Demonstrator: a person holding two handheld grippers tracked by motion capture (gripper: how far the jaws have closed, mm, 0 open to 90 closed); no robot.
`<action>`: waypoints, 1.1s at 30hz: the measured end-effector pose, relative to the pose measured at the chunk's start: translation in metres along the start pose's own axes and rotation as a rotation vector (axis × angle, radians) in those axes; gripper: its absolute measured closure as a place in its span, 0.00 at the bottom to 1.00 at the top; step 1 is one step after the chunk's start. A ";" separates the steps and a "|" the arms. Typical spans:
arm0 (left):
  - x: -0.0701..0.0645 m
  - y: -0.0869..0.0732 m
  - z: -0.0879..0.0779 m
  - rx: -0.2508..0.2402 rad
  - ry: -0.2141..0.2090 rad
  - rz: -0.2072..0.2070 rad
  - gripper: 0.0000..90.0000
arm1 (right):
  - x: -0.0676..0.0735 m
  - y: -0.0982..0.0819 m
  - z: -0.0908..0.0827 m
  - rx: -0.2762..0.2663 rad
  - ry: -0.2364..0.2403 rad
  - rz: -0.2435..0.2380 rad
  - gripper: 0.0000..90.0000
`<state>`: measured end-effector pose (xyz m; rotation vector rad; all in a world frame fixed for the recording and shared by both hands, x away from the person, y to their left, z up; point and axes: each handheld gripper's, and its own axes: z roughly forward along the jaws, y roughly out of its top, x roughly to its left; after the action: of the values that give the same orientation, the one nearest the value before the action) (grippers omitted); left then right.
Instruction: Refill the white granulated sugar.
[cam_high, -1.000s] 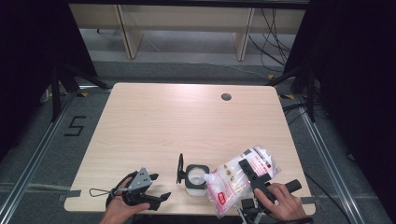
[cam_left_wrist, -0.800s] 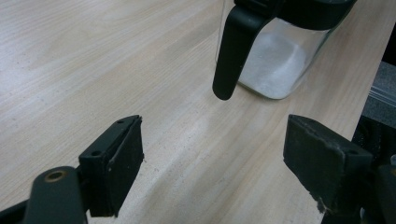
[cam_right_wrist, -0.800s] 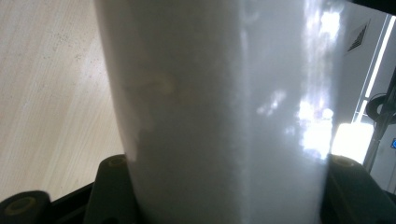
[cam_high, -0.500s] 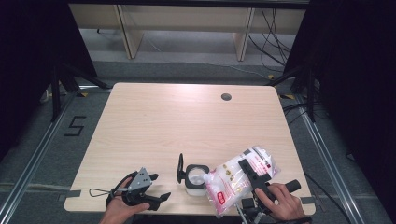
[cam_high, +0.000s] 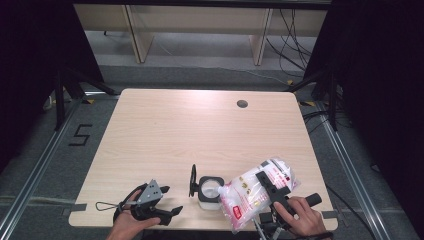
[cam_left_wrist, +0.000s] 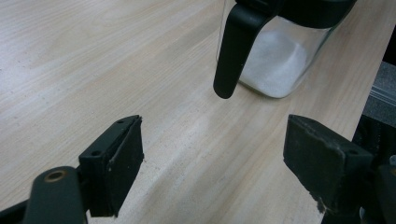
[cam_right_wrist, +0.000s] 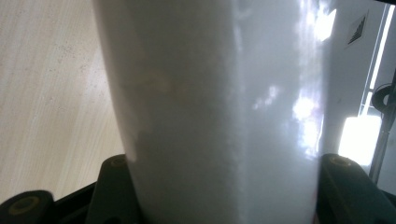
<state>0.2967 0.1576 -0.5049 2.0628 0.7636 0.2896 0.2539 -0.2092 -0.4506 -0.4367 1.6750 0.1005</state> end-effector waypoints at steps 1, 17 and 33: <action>0.000 0.000 0.000 0.000 0.000 0.000 0.22 | 0.000 0.000 0.000 0.000 0.000 0.000 0.53; 0.000 0.000 0.001 -0.011 0.001 -0.006 0.22 | 0.000 0.000 0.000 -0.016 -0.013 -0.008 0.53; 0.000 0.000 0.000 0.002 0.006 0.003 0.22 | -0.004 0.001 0.002 -0.035 -0.023 -0.087 0.53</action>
<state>0.2970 0.1578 -0.5044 2.0659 0.7646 0.2965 0.2557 -0.2071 -0.4472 -0.5323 1.6314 0.0708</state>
